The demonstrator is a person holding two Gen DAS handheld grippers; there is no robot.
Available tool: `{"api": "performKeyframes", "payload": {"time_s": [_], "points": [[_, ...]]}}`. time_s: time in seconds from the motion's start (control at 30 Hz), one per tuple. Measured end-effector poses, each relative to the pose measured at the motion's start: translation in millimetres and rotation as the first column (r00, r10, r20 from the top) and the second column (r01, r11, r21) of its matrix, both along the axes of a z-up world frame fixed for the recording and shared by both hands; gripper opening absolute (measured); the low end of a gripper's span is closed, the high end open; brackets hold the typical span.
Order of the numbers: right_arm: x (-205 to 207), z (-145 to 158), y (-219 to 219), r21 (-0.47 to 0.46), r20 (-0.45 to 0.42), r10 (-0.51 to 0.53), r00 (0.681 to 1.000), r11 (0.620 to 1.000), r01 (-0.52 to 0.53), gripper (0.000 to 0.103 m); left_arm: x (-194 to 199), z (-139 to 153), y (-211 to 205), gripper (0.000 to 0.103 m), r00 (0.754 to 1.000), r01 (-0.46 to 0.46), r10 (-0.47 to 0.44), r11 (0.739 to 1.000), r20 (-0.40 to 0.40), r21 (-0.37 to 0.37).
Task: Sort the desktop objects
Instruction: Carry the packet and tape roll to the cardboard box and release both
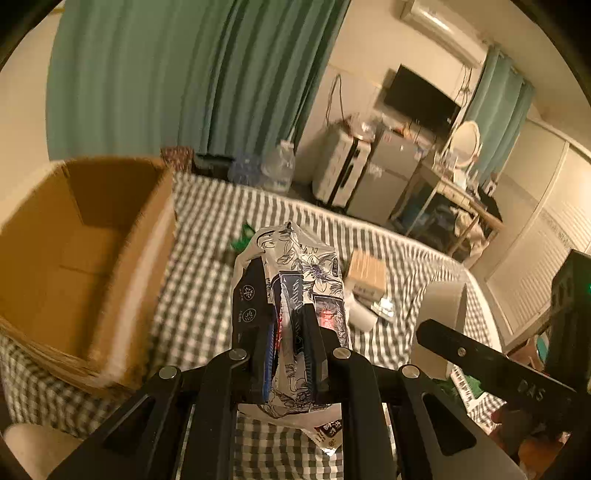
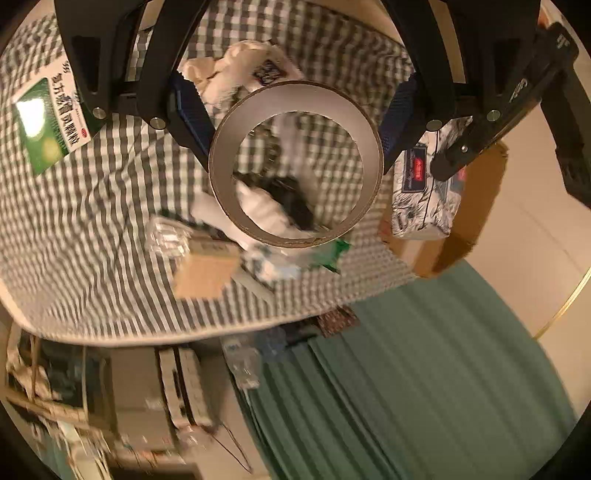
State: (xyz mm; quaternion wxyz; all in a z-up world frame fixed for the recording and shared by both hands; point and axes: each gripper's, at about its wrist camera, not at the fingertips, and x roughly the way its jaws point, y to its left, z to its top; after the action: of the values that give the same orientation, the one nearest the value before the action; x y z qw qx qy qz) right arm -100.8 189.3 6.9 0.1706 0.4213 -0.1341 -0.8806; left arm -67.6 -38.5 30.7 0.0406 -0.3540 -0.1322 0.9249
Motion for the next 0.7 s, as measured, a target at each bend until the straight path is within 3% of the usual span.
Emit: {"api": "performKeyframes", "payload": {"time_s": [0.27,0.4,0.53,0.7], "points": [[33,74,-65,0.033,-0.125,0.123,0.985,0.992,-0.120,0.082,8,59,-59,0.014,0.998,-0.044,0.040,0.994,-0.038,-0.102],[37,100,-116,0.041,-0.163,0.218,0.962,0.976,-0.214,0.082,9,79,-96,0.014,0.992,-0.097,0.078,0.972,-0.098,-0.215],[24,107,-169,-0.009,-0.142,0.299,0.944,0.953,-0.303,0.082,6,71,-143,0.014,0.987,-0.148,0.132,0.965,-0.089,-0.216],[0,86,-222,-0.042,-0.058,0.379,0.924,0.923,-0.382,0.082,-6,34,-188,0.014,0.985,-0.173,0.169,0.966,-0.037,-0.194]]}}
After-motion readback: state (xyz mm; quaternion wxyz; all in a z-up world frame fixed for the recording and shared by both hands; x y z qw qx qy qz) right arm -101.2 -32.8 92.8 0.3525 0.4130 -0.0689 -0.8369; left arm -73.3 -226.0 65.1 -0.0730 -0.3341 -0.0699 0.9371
